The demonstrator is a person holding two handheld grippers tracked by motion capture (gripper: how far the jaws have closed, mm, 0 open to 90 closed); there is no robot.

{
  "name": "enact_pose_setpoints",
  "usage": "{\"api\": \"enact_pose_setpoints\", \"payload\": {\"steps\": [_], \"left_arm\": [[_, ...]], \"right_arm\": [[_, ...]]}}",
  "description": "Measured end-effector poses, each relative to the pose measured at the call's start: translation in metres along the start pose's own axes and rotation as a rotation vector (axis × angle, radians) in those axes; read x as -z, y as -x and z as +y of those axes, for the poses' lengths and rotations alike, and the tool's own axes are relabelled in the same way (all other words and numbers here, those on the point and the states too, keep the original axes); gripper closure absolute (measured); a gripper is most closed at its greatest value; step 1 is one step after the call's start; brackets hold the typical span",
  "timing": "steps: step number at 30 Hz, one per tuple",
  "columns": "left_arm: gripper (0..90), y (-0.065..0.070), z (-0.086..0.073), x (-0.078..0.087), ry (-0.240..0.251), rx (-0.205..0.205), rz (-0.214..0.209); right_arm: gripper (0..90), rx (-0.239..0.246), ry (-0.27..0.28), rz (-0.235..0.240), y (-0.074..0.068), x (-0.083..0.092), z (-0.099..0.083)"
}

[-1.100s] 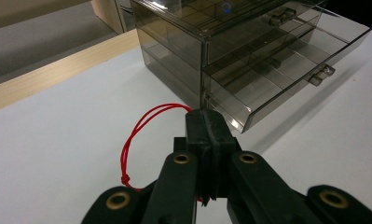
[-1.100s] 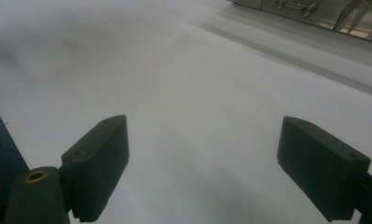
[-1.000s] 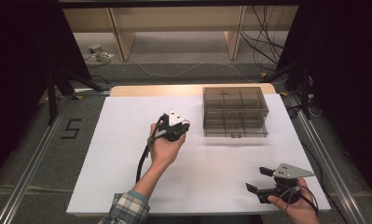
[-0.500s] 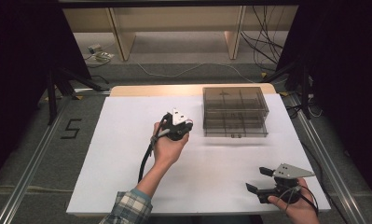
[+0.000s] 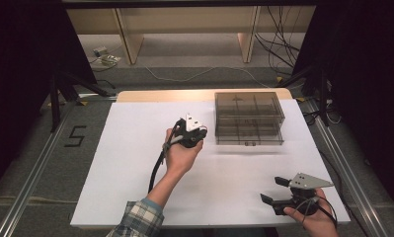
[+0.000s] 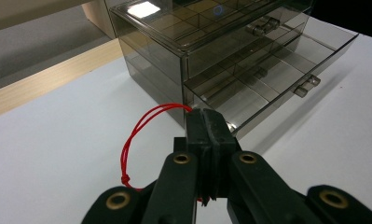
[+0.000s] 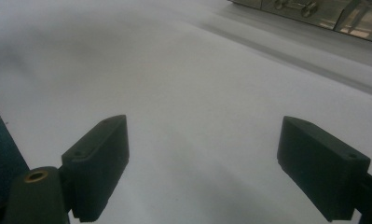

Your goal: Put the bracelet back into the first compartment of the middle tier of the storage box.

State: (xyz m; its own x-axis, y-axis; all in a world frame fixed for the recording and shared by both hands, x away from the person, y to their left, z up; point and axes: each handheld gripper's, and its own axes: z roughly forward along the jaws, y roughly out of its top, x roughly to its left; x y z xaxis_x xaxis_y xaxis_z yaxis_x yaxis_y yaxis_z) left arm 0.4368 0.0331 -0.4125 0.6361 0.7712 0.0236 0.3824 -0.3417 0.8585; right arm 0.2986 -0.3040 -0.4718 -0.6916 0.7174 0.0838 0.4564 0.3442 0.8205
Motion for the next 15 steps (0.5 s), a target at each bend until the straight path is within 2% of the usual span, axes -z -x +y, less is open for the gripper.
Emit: {"api": "enact_pose_setpoints", "payload": {"steps": [15], "left_arm": [[89.8, 0.0061, 0.0063, -0.0054, -0.006, -0.020, -0.013]], "right_arm": [[17.4, -0.014, 0.005, -0.003, -0.0004, -0.0002, 0.0002]]}}
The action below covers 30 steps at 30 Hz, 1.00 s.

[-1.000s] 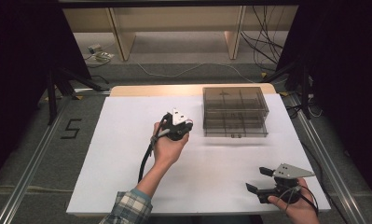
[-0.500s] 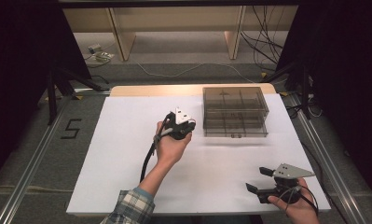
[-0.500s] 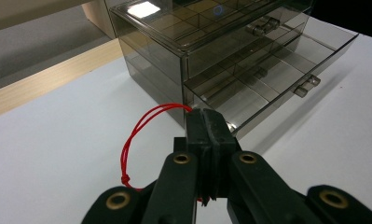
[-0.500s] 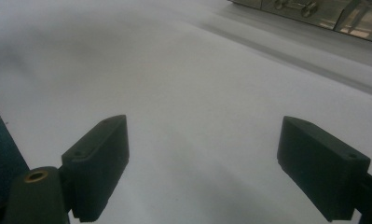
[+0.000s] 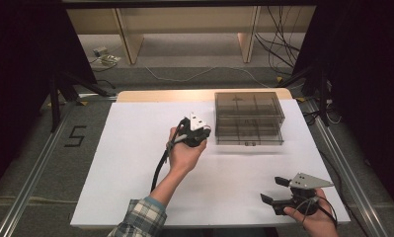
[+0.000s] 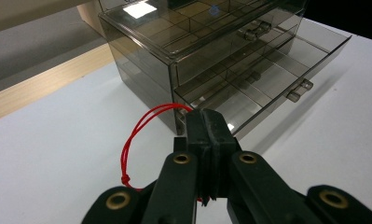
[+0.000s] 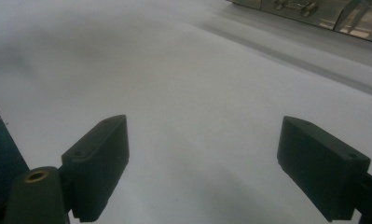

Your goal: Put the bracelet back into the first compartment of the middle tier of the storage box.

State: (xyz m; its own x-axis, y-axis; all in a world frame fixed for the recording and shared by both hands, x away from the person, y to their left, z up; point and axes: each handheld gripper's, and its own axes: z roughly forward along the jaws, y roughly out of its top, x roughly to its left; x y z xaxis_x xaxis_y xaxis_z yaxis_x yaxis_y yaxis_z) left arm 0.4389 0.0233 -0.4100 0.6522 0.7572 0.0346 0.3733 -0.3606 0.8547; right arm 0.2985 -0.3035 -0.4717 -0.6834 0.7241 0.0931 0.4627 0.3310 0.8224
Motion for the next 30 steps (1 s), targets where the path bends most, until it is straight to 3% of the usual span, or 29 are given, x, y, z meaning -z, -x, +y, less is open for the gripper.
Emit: {"api": "enact_pose_setpoints", "payload": {"steps": [30], "left_arm": [[89.8, 0.0082, 0.0094, -0.0089, -0.003, -0.008, -0.022]], "right_arm": [[17.4, 0.011, -0.002, 0.005, 0.0005, -0.0001, -0.0002]]}}
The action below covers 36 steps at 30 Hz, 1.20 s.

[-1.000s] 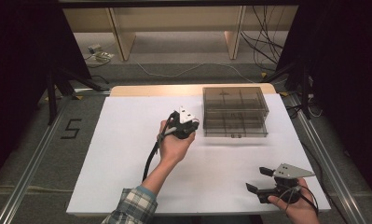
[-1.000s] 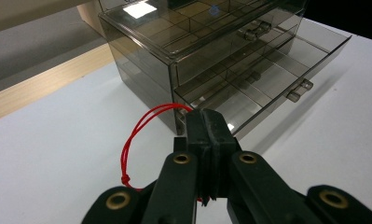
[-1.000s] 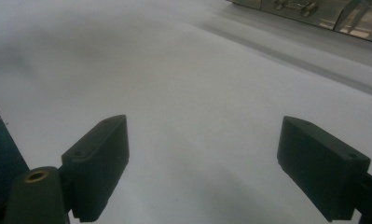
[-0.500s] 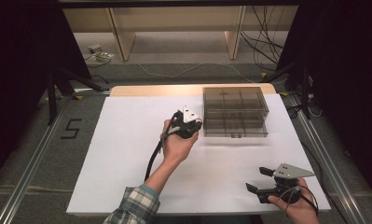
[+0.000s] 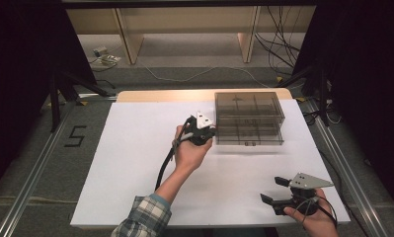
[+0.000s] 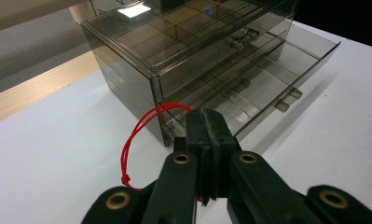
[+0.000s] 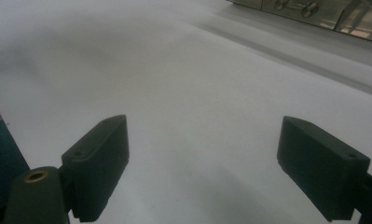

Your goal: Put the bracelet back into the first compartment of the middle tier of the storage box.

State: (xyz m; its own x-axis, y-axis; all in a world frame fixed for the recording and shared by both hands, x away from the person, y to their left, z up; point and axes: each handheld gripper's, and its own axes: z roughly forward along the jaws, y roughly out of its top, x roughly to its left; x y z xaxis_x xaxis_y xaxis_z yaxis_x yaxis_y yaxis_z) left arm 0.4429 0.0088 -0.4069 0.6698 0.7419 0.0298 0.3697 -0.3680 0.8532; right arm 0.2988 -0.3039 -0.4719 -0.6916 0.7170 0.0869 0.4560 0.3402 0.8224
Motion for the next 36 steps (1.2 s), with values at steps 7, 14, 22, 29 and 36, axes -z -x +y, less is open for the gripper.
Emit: {"api": "enact_pose_setpoints", "payload": {"steps": [7, 14, 22, 29, 36], "left_arm": [[89.8, 0.003, 0.003, -0.003, 0.002, -0.004, -0.005], [89.7, 0.005, 0.004, -0.007, -0.001, -0.007, -0.008], [89.7, 0.007, 0.007, -0.011, -0.006, -0.016, -0.010], [89.7, 0.009, 0.009, -0.015, -0.013, -0.020, -0.013], [89.7, 0.013, 0.011, -0.020, -0.015, -0.021, -0.020]], "right_arm": [[17.5, -0.002, -0.004, 0.000, 0.000, 0.000, 0.000], [17.4, -0.003, -0.001, 0.000, 0.000, 0.000, 0.000], [17.4, -0.001, 0.001, -0.001, 0.000, 0.000, 0.000], [17.5, -0.003, 0.000, 0.000, 0.000, 0.000, 0.000], [17.4, -0.002, 0.000, 0.001, 0.000, 0.001, 0.000]]}}
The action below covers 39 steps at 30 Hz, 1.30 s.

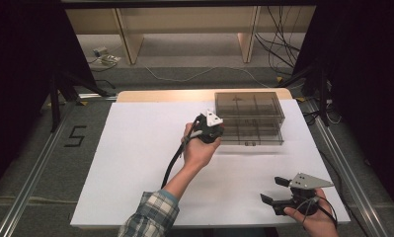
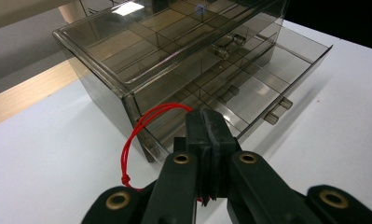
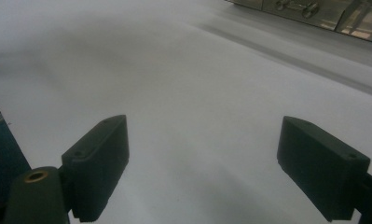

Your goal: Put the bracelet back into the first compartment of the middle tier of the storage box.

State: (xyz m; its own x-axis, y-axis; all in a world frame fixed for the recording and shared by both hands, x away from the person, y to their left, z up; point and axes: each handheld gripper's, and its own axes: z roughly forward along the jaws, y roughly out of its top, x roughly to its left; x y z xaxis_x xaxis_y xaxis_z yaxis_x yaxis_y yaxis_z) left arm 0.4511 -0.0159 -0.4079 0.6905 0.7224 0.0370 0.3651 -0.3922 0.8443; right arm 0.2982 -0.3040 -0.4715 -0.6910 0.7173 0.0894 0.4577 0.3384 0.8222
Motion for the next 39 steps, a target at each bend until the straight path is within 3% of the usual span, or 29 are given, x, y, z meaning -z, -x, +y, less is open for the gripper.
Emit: {"api": "enact_pose_setpoints", "payload": {"steps": [39], "left_arm": [[89.7, 0.008, 0.007, -0.017, -0.018, -0.013, -0.020]], "right_arm": [[17.4, 0.000, -0.001, 0.003, 0.000, 0.000, 0.000]]}}
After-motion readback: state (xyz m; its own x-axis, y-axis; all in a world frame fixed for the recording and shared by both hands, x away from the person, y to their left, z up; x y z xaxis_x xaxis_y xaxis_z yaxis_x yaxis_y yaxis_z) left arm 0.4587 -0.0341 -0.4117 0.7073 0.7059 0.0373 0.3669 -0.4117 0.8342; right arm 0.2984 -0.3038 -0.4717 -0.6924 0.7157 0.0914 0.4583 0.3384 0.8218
